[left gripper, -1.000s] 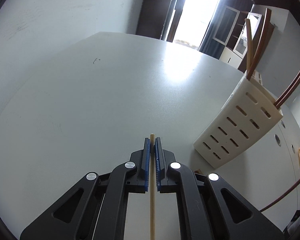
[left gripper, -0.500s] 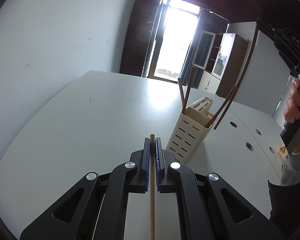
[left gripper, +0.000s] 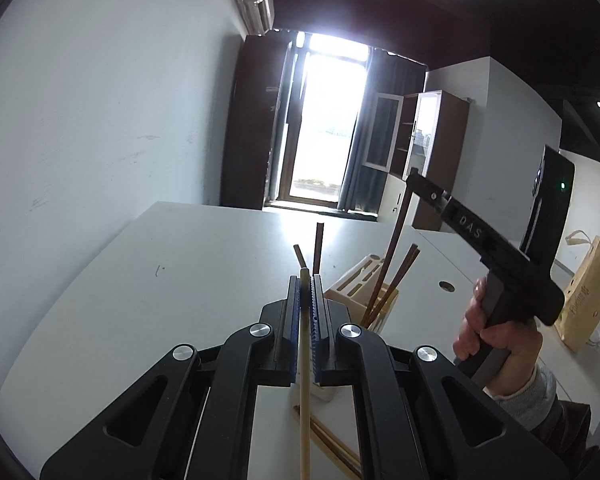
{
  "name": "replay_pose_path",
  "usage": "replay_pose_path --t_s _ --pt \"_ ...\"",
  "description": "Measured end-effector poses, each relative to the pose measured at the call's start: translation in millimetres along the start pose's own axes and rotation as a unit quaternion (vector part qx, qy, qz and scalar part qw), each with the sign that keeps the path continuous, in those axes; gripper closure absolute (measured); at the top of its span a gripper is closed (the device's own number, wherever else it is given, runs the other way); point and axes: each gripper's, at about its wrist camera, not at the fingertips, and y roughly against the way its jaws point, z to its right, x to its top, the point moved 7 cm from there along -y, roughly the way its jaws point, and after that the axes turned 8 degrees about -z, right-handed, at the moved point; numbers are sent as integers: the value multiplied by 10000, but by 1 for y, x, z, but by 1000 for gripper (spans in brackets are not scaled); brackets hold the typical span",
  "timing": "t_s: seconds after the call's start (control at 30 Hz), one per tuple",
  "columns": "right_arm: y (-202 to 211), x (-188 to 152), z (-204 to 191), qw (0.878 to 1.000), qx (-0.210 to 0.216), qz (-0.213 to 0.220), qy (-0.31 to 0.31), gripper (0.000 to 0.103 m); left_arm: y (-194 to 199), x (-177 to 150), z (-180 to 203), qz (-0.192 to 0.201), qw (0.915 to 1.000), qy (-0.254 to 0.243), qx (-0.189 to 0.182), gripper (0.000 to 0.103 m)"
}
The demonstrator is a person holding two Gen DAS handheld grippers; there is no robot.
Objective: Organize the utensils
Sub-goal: 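Lift both held chopsticks and carry them above the cream holder, then lower both held chopsticks into the holder's slots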
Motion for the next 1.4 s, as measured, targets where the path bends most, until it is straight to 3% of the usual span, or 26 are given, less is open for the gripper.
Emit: replay_pose_path --t_s 0.3,0.43,0.73,0.93,1.17,1.4 --pt "13 2 13 9995 -218 -60 -205 95 -28 99 39 848 9960 9 -281 99" --pt "21 -2 9 9994 -291 -36 -185 95 -51 122 58 1142 9928 -97 -353 99" --pt "25 -20 12 9981 -511 -184 -303 95 -125 95 58 1366 9861 160 -928 99" --pt "19 -37 20 9970 -468 -357 -507 95 -144 67 42 1457 9877 145 -549 99" --pt "26 -48 17 9973 -341 -389 -530 95 -137 46 37 1523 9862 186 -627 99" --pt "33 -64 7 9982 -199 -506 -259 95 -91 21 27 1809 9793 275 -863 98"
